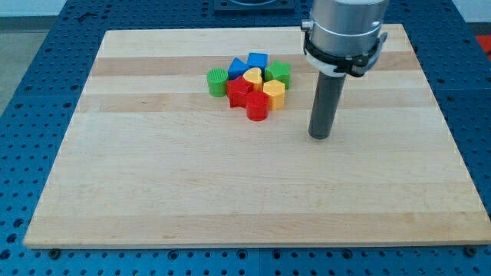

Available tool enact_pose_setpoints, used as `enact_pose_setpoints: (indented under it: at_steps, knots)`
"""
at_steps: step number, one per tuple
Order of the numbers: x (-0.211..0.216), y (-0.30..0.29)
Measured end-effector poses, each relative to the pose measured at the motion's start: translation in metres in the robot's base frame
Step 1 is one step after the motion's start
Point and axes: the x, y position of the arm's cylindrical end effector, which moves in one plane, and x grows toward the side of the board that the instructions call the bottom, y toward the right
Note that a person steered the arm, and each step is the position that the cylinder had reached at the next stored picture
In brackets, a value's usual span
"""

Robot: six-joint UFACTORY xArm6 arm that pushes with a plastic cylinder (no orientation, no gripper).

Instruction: Slide yellow hexagon closer to the red star

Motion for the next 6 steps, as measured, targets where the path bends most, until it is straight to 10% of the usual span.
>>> enact_pose_setpoints:
  at_steps: [6]
  knots:
    - [-0.08,-0.012]
